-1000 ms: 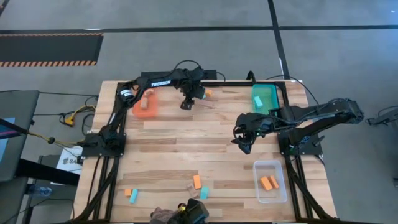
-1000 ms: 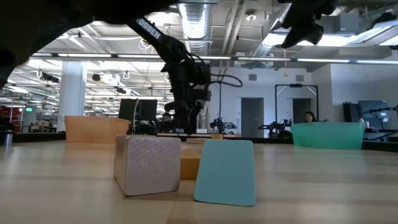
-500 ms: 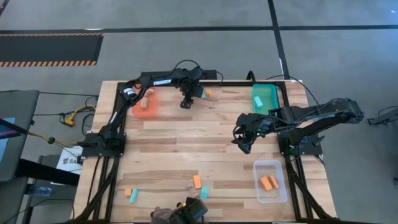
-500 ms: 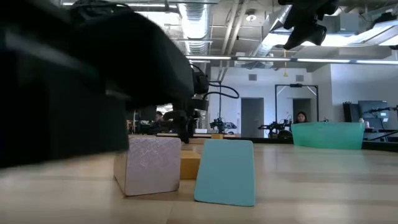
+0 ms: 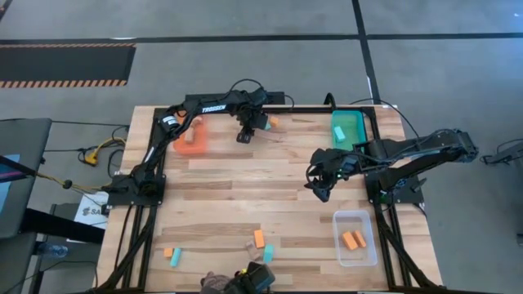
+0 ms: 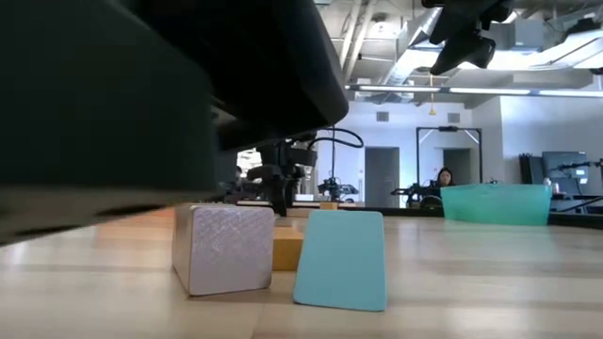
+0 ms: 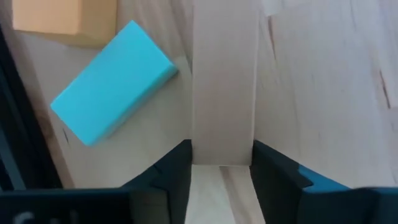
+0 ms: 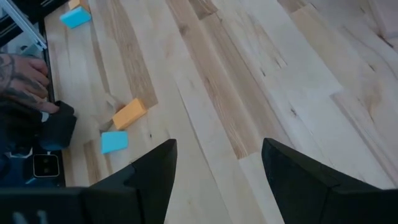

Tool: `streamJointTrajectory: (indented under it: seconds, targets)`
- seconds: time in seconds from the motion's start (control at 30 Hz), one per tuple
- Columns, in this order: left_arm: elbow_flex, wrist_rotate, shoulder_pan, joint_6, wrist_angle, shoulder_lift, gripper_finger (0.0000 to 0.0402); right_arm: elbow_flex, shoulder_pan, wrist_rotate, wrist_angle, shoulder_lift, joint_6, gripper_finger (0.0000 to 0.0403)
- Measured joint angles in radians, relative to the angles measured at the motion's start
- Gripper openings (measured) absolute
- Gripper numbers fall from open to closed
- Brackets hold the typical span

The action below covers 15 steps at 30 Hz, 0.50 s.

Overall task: Sort & place blocks by color
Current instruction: Put the brown block into the orange bin

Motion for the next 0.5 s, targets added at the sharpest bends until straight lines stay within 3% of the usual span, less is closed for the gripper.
streamJointTrajectory:
  seconds: [0.13,0.33,0.5]
  targets:
    - [0.0,-0.008,-0.007,-0.015,-0.004,0.0,0.0097,0.0,0.0,0.0,0.0,0.0,0.0,0.0259]
    - [0.001,0.011,0.003,-0.153,-0.062,-0.032,0.0103,0.0,0.002,-0.001,0.0,0.0,0.0,0.0259]
    - [0.0,0.048,0.021,-0.245,-0.194,-0.173,0.0097,0.0,0.008,0.0,0.0,0.0,-0.013,0.0259]
